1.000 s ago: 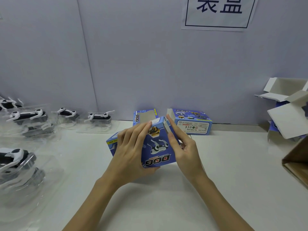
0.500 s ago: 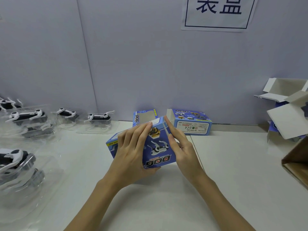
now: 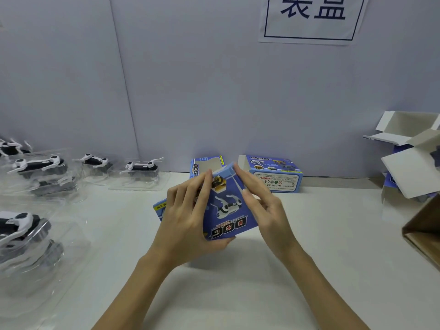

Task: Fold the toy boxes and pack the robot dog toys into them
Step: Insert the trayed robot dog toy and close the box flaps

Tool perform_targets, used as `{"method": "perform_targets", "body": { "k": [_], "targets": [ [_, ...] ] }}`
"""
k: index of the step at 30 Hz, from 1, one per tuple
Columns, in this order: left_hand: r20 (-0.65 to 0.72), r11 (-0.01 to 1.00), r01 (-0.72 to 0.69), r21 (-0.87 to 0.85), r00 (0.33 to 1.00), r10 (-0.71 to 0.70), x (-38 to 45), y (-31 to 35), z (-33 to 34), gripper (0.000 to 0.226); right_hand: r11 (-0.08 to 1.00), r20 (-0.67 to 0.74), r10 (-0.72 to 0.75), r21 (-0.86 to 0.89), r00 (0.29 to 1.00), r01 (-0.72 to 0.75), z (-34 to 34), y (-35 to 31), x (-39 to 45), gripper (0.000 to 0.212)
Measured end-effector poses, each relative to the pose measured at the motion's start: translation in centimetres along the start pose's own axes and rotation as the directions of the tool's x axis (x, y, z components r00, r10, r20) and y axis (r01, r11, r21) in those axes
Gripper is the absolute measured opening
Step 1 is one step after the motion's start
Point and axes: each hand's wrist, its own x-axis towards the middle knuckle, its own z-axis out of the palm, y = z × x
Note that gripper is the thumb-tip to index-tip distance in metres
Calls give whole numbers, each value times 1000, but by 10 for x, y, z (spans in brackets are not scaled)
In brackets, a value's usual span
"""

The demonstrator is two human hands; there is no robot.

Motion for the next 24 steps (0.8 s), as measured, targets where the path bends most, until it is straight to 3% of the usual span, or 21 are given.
{"method": "perform_targets", "body": {
  "k": [4,11,15,24],
  "targets": [
    [-27,998,54,23,998,-53,4,13,-4,122,998,-107,-29,46,994,34,-2,-4,1,39],
    [-10,995,80,52,997,-79,2,15,-3,121,999,-76,-7,37,997,10,1,-6,0,39],
    [-3,994,105,15,994,-105,2,8,-4,121,995,8,16,99,1000,-17,-3,-4,-1,44],
    [-27,987,155,-45,987,-157,4,8,-4,119,997,-117,-41,56,992,48,2,4,-1,38]
  ]
}}
